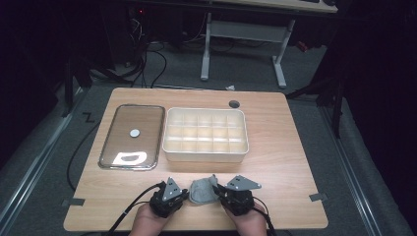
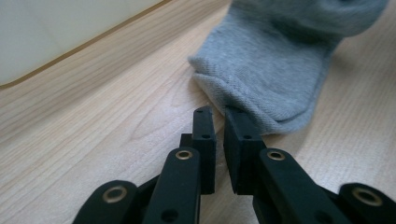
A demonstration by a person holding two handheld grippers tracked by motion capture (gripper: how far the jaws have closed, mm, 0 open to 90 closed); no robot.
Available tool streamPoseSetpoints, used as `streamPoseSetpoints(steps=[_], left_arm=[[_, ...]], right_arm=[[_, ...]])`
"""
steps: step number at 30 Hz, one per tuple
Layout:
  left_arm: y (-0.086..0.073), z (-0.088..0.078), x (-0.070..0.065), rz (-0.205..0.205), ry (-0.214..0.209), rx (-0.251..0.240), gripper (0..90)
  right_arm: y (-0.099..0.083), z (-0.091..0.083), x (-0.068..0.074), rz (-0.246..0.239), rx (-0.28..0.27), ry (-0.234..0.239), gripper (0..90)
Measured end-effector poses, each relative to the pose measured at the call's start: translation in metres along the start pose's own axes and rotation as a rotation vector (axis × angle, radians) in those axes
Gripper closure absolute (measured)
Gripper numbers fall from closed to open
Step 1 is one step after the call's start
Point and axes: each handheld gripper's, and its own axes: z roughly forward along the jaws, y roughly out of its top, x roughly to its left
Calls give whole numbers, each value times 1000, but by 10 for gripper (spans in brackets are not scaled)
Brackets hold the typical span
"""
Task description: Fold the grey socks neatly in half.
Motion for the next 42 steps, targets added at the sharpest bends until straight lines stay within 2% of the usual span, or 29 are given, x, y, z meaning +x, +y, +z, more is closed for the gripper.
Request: streamPoseSetpoints(steps=[6,8,10,12,14,17,20,21,23,25,30,32,38,42], left_arm=[[0,0,2,-9,-31,1,835],[-1,0,2,-10,-35,2,835],[-1,-1,3,-11,-40,1,833],[-1,-1,3,-11,-42,1,829],[-1,-1,3,-12,-45,1,826],[-1,0,3,-12,-43,1,819],[0,0,3,-13,-41,1,814],[0,0,3,-12,-40,1,814],[0,0,3,-12,-38,1,813],[0,0,3,-12,-38,0,810],[0,0,3,-14,-41,0,809],[0,0,3,-13,-41,0,811],[0,0,2,-4,-40,1,816],[0,0,1,-1,-37,2,816]], right_arm=[[13,24,22,-56,43,37,857],[13,36,30,-64,65,66,845],[13,43,34,-66,73,81,786],[15,41,36,-69,61,79,733],[17,33,34,-67,31,65,695],[17,17,27,-53,-17,33,687],[9,10,22,-59,-19,7,658],[5,10,21,-53,-12,1,650],[-3,14,18,-35,-4,16,644],[-7,20,18,-35,5,16,639],[-6,34,19,-45,19,29,632],[-6,39,18,-48,32,28,652],[-5,47,22,-60,52,31,872],[-1,44,24,-67,44,44,889]])
